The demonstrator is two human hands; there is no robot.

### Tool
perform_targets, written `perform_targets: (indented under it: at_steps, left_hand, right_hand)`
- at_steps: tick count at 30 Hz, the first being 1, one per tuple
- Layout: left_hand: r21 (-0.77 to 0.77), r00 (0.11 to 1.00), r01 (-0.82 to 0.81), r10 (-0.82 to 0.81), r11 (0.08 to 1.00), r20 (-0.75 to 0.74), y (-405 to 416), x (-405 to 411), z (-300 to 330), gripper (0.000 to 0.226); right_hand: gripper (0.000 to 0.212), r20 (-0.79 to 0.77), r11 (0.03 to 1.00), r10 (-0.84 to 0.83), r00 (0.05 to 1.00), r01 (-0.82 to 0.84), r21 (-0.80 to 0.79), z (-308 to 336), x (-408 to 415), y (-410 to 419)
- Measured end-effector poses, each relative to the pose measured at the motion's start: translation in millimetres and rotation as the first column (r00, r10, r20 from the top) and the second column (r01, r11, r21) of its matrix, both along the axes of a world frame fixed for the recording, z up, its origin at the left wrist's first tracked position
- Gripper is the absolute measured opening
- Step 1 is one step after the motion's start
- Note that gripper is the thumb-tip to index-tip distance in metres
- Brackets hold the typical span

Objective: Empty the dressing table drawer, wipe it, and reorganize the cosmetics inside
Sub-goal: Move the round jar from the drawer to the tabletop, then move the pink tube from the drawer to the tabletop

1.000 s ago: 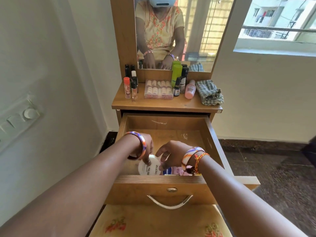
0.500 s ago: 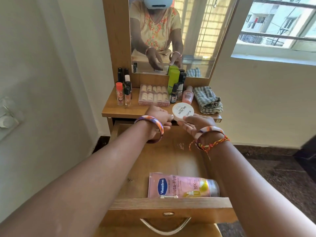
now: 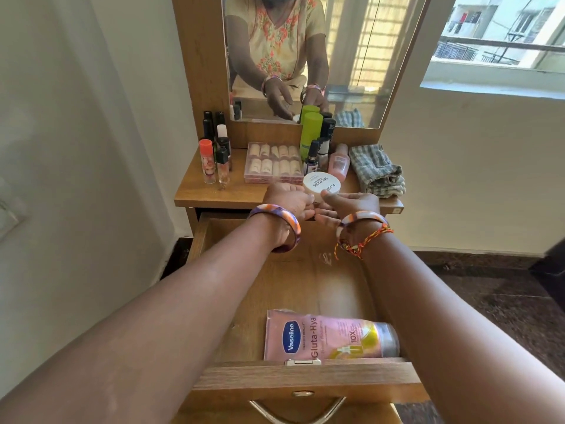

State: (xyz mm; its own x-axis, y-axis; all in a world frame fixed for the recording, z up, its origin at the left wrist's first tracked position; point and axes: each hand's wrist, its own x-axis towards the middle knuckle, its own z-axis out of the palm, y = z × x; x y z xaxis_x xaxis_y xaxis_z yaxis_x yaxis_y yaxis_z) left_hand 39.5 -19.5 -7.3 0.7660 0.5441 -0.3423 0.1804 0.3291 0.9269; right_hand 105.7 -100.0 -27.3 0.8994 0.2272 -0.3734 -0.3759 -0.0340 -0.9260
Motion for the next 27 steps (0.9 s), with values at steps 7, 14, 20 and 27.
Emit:
perform_targets:
  at_steps: [7, 14, 20, 27]
  left_hand:
    - [0.367, 0.944, 0.329, -0.305, 0.87, -0.124, -1, -32, -25, 0.05]
    - [0.472, 0.419, 0.881, -0.4, -0.037, -0.815, -26, -64, -69, 0.093]
    - [0.431, 0.36, 0.894, -0.373, -0.125, -0.855, -36, -67, -70, 0.077]
    - [0.475, 0.395, 0.869, -0.387, -0.138, -0.833, -26, -66, -56, 0.04]
  right_hand:
    - [0.013, 0.034, 0.998, 0.061, 0.998, -0.061, -0.013, 1, -9, -27]
    - [0.024, -0.008, 0.36, 0.731, 0.683, -0.395, -0.845, -38, -23, -68]
    - [0.031, -0.248, 0.034, 0.84, 0.484, -0.502, -0.864, -45, -43, -79]
    - [0.056, -0.258, -0.058, 0.889, 0.379, -0.464, -0.884, -27, -54, -82]
